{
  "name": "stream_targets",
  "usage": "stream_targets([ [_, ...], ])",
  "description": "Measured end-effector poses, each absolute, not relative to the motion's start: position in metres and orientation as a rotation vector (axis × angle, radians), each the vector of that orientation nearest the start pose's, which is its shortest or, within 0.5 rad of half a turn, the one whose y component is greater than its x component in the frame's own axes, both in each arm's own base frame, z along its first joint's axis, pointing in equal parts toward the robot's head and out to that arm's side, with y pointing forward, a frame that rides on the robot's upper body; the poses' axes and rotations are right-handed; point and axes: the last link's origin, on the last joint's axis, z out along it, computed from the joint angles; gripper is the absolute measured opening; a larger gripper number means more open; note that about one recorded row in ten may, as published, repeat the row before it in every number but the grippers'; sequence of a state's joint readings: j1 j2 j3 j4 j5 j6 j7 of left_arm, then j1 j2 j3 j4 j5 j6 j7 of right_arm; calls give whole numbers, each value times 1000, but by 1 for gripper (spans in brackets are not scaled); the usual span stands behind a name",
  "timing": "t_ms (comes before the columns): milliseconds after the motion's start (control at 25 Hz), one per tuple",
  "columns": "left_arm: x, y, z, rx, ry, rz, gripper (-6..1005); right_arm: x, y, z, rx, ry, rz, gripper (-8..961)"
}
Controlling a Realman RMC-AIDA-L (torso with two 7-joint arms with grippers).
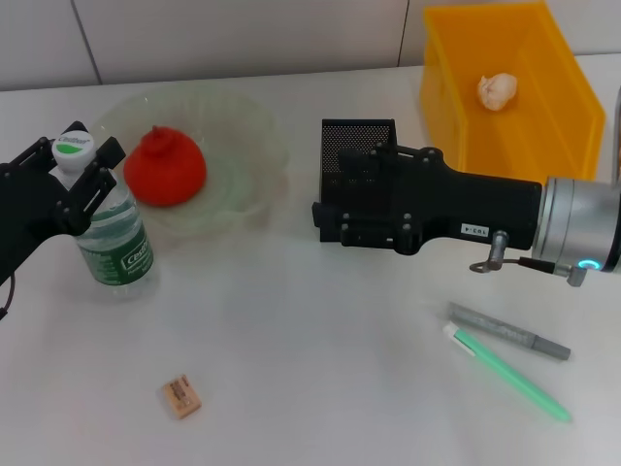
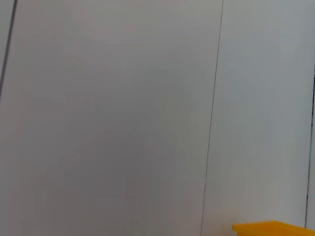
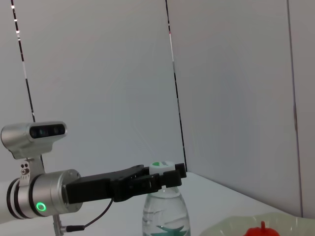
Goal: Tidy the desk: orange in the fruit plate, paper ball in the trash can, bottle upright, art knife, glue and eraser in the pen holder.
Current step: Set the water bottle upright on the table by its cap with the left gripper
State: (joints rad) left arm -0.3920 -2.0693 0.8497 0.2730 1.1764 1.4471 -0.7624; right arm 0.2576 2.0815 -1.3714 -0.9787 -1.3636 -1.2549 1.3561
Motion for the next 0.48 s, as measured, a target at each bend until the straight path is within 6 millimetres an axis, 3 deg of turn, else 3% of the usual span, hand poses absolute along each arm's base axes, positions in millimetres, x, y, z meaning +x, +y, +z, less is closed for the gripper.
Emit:
stream_targets([
  [480, -300, 306, 0, -2061, -476, -1042, 495, 208, 316, -18, -2601, 390, 894, 773],
])
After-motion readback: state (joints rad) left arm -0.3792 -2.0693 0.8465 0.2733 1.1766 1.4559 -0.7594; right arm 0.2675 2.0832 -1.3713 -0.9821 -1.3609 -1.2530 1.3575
